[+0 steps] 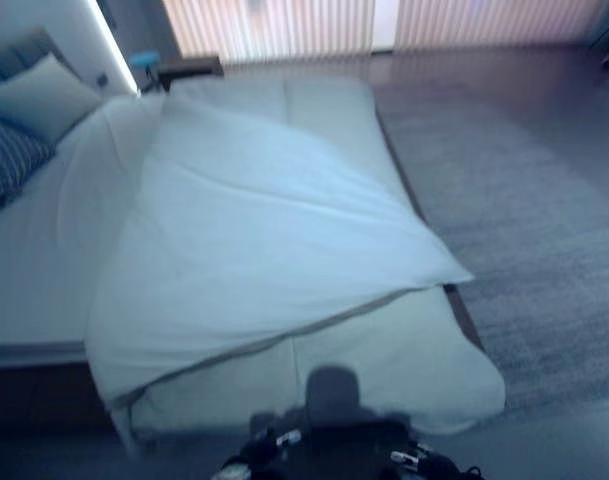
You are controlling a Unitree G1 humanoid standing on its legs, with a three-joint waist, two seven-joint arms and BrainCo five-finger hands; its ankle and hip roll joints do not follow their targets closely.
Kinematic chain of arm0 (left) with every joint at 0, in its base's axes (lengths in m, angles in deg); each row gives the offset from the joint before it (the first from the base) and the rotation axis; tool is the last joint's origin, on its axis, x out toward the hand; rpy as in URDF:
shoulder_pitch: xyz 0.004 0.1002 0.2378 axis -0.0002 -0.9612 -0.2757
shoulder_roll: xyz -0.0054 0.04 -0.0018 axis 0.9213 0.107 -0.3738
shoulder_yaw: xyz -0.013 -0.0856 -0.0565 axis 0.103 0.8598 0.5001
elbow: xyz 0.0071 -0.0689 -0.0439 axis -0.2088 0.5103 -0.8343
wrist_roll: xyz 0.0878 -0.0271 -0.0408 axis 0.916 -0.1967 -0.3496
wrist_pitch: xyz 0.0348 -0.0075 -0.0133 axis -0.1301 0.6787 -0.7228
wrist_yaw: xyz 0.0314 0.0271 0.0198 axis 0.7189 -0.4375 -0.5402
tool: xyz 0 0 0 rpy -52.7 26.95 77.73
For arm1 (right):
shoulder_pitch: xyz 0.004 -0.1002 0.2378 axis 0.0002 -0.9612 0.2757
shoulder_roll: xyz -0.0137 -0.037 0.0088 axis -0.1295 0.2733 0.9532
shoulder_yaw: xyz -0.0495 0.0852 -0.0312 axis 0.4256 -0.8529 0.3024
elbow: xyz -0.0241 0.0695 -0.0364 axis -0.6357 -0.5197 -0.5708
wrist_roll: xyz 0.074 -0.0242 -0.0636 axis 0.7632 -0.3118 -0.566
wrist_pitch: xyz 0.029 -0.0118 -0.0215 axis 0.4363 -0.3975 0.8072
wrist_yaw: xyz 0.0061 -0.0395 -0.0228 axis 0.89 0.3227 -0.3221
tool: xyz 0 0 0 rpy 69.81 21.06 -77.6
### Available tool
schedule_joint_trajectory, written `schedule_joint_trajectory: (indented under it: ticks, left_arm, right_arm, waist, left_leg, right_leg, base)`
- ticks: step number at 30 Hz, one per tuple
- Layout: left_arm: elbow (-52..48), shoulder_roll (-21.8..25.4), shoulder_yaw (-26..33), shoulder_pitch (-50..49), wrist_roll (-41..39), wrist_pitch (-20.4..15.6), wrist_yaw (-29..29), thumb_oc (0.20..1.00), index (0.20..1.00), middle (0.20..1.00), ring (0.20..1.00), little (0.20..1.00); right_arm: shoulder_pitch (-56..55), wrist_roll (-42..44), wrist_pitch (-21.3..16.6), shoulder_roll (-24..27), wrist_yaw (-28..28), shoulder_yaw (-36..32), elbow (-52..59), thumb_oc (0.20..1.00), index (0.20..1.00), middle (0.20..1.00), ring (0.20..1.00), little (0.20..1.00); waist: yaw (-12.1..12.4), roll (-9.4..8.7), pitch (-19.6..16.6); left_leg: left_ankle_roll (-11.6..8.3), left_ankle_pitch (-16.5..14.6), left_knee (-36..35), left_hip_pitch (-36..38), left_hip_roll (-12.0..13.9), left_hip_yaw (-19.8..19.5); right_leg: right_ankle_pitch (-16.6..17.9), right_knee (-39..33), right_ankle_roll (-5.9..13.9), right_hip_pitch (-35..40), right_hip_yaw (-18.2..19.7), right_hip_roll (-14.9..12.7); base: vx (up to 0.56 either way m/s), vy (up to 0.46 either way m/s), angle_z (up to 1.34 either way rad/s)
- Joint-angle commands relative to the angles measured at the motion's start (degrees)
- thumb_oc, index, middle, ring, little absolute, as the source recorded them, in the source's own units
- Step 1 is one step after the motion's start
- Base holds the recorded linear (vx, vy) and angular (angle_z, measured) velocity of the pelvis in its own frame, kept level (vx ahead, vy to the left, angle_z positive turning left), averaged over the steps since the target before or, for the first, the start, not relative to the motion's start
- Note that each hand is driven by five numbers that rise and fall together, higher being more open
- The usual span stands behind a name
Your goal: Make the bed
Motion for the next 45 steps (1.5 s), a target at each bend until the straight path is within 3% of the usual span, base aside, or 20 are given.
schedule_joint_trajectory:
  ticks: [1,7,11,17,31,45]
  left_arm:
    - [-0.77,-0.83,4.29,8.81,-11.13,-4.25,-1.98,1.0,1.0,1.0,1.0,1.0]
    - [-6.81,0.02,10.11,14.31,-20.8,-8.28,-6.6,1.0,1.0,1.0,1.0,1.0]
    - [-11.26,1.1,12.92,16.94,-24.42,-9.96,-6.02,1.0,1.0,1.0,1.0,1.0]
    - [-14.13,2.46,16.16,23.05,-31.35,-12.64,-8.38,1.0,1.0,1.0,1.0,1.0]
    - [-8.92,8.96,20.29,41.15,-37.7,-15.64,-13.79,1.0,1.0,1.0,1.0,1.0]
    - [-5.91,16.5,22.64,50.53,-39.09,-19.59,-18.14,1.0,1.0,1.0,1.0,1.0]
  right_arm:
    - [3.24,6.7,-2.55,-1.05,0.14,-0.35,4.21,1.0,1.0,1.0,1.0,1.0]
    - [3.25,13.77,-2.63,-0.78,-0.09,-0.9,11.29,1.0,1.0,1.0,1.0,1.0]
    - [3.34,21.21,-2.02,-1.16,-2.19,-2.2,15.96,1.0,1.0,1.0,1.0,1.0]
    - [4.01,23.57,-1.48,-0.68,-1.73,-1.08,20.8,1.0,1.0,1.0,1.0,1.0]
    - [2.05,23.99,-1.21,1.68,-0.67,2.13,26.89,1.0,1.0,1.0,1.0,1.0]
    - [0.31,23.07,-1.34,2.05,0.92,2.82,27.59,1.0,1.0,1.0,1.0,1.0]
  waist:
    - [-1.01,-2.73,4.87]
    - [-1.81,-4.29,7.34]
    - [-2.35,-5.19,9.16]
    - [-3.37,-5.8,10.26]
    - [-6.87,-6.55,9.67]
    - [-8.11,-7.17,7.66]
  left_leg:
    - [0.64,0.67,4.35,-5.87,-0.79,3.51]
    - [0.56,-3.06,15.23,-15.28,0.37,3.71]
    - [0.56,-5.37,20.88,-20.65,1.13,3.72]
    - [0.67,-7.62,27.89,-28.14,1.95,3.77]
    - [0.89,-9.91,32.56,-35.61,3.34,4.45]
    - [0.54,-10.3,33.24,-37.65,4.01,4.75]
  right_leg:
    - [-2.45,9.13,3.0,-8.03,-0.46,-2.08]
    - [-4.58,16.29,2.86,-15.52,-0.34,-2.64]
    - [-5.45,20.06,2.58,-20.85,0.34,-2.5]
    - [-6.3,25.33,2.32,-28.19,1.21,-2.74]
    - [-6.13,26.92,2.54,-36.02,2.97,-1.68]
    - [-5.02,25.94,3.13,-38.18,3.63,-1.04]
  base:
    - [-0.22,0.033,0.05]
    - [-0.08,0.008,0.1]
    - [-0.06,0.011,-0.01]
    - [-0.04,0.021,-0.04]
    - [0.03,0.023,-0.09]
    - [0.03,0.005,-0.07]
